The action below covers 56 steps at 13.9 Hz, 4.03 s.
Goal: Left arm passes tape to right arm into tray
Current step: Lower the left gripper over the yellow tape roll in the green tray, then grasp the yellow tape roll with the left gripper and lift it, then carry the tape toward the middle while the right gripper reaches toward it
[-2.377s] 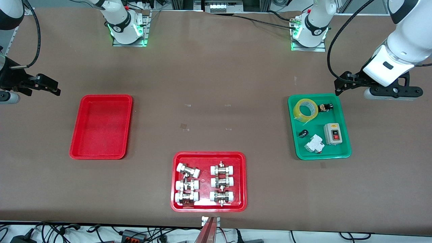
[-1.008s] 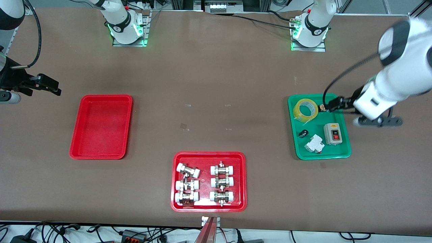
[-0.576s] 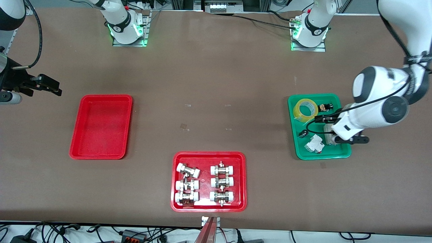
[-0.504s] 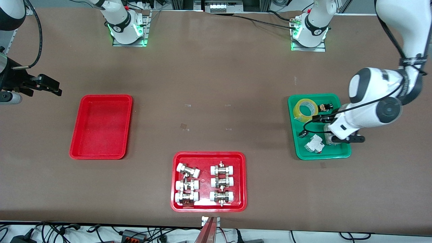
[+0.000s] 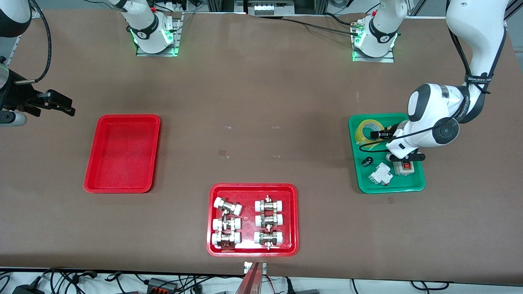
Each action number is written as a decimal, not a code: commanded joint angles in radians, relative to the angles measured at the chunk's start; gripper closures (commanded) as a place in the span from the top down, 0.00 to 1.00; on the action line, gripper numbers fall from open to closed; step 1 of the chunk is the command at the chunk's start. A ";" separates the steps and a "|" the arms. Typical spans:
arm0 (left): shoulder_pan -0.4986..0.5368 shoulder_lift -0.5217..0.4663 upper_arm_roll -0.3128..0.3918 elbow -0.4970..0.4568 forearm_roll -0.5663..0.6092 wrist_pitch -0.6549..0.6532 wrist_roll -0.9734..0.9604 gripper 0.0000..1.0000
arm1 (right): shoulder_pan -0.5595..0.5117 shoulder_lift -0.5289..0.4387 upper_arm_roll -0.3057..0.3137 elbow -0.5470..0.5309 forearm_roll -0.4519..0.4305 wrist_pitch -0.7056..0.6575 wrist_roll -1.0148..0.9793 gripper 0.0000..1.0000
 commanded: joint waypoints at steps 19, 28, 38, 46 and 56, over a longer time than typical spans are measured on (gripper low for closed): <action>-0.020 0.056 -0.020 0.013 0.015 -0.077 -0.193 0.16 | 0.001 -0.003 0.000 -0.002 -0.002 -0.023 -0.007 1.00; -0.022 -0.024 -0.075 0.385 0.021 -0.550 -0.169 0.01 | 0.001 -0.005 0.000 -0.002 0.000 -0.023 -0.009 1.00; -0.157 -0.010 -0.146 0.702 -0.315 -0.589 -0.133 0.02 | 0.009 0.030 0.007 0.009 0.006 -0.028 -0.009 1.00; -0.453 0.209 -0.143 0.699 -0.451 -0.040 -0.316 0.02 | 0.115 0.154 0.012 0.032 0.111 -0.035 -0.010 1.00; -0.611 0.367 -0.143 0.692 -0.551 0.389 -0.517 0.03 | 0.152 0.361 0.012 0.113 0.775 0.000 -0.314 1.00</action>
